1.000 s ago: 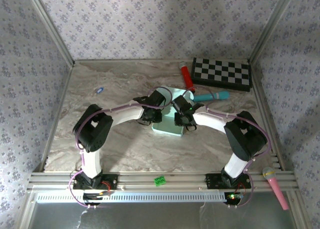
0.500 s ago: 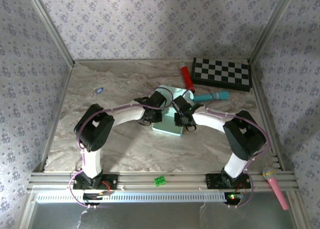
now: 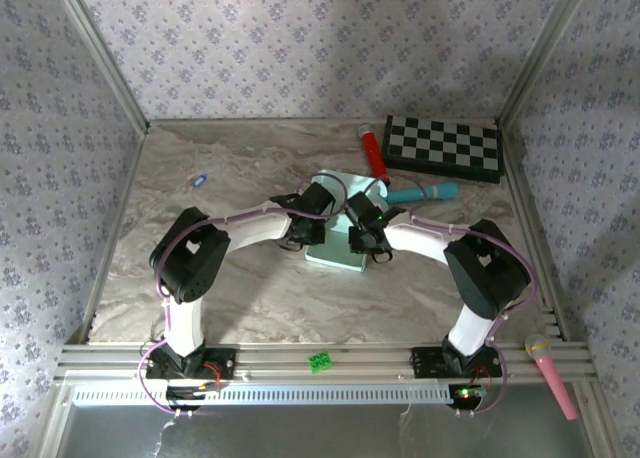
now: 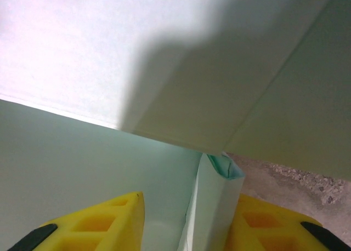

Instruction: Fold the paper box

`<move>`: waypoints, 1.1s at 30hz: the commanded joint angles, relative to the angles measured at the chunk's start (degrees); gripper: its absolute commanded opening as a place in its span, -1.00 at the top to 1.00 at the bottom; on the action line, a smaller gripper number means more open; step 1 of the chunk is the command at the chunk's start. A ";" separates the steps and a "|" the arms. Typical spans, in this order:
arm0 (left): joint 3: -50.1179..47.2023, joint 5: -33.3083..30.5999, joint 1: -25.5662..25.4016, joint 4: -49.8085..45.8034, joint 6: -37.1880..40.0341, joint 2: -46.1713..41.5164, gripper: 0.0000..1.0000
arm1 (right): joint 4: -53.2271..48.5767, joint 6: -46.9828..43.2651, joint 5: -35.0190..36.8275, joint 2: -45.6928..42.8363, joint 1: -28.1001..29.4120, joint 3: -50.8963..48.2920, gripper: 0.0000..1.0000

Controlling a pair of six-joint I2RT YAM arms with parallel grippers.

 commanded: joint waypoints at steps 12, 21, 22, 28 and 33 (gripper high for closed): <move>-3.46 4.02 1.50 4.20 0.24 1.49 0.49 | -1.27 -0.09 -1.56 1.38 0.67 0.63 0.24; -3.52 4.08 1.91 4.50 0.24 1.16 0.66 | -1.46 -0.44 -1.65 2.01 0.77 0.83 0.25; -3.41 3.83 1.94 4.33 0.24 1.16 0.72 | -1.46 -0.49 -1.58 2.09 0.76 0.88 0.25; -1.92 1.11 1.85 1.34 0.51 2.14 0.99 | -1.90 -0.79 -1.34 2.36 0.96 1.21 0.26; 0.21 -4.09 0.78 -3.24 1.28 3.00 1.00 | -3.08 -1.05 -0.38 2.94 0.97 1.83 0.27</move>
